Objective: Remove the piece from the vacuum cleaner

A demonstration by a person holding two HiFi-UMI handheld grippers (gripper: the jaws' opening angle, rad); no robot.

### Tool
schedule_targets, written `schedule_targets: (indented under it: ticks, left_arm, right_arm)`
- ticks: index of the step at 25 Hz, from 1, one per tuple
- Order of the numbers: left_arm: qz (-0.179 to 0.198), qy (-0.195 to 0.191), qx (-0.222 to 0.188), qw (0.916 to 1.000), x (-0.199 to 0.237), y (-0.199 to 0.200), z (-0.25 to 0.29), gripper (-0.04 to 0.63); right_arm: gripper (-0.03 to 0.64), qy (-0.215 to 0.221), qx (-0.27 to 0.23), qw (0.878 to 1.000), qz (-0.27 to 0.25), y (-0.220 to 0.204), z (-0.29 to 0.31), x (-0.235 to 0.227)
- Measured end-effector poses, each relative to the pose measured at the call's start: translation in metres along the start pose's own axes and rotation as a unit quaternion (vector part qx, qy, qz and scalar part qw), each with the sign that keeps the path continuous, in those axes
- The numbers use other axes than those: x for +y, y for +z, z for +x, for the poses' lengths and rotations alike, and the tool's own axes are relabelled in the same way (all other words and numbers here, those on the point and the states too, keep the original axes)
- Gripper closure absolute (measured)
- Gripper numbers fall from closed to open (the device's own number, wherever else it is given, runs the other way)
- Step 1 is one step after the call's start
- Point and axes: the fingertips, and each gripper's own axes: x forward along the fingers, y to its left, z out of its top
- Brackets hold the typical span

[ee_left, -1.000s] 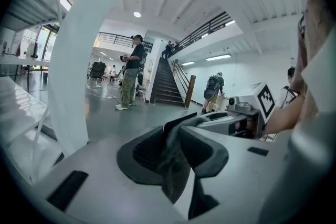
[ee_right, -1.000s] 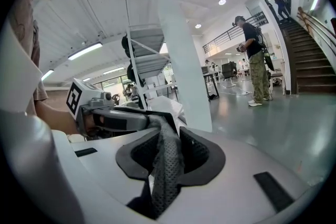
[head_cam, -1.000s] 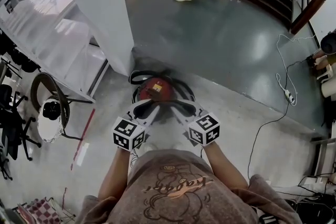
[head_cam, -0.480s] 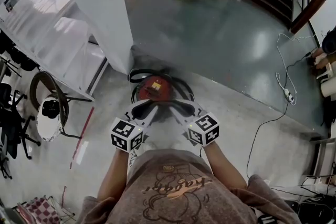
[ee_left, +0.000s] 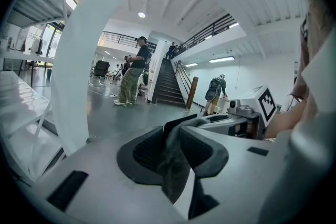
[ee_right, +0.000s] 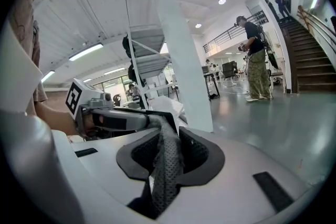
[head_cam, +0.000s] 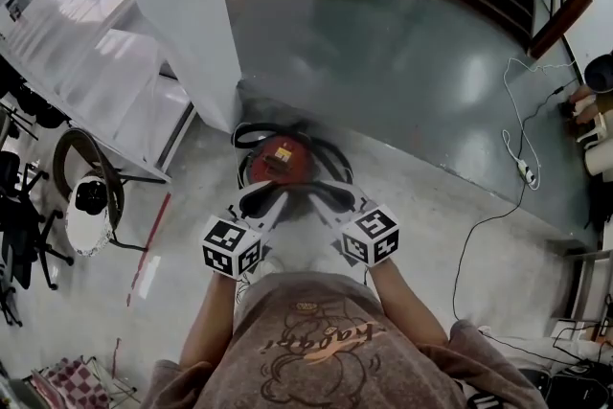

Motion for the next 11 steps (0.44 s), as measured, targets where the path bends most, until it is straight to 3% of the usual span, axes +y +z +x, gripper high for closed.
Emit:
schedule_targets:
  ticks: [11]
  left_arm:
    - [-0.004,0.006,-0.008,0.9999,0.0045,0.0020,-0.0027,0.494]
  right_arm:
    - [0.545,0.003,-0.003,1.000,-0.003,0.0025,0.0047,0.0019]
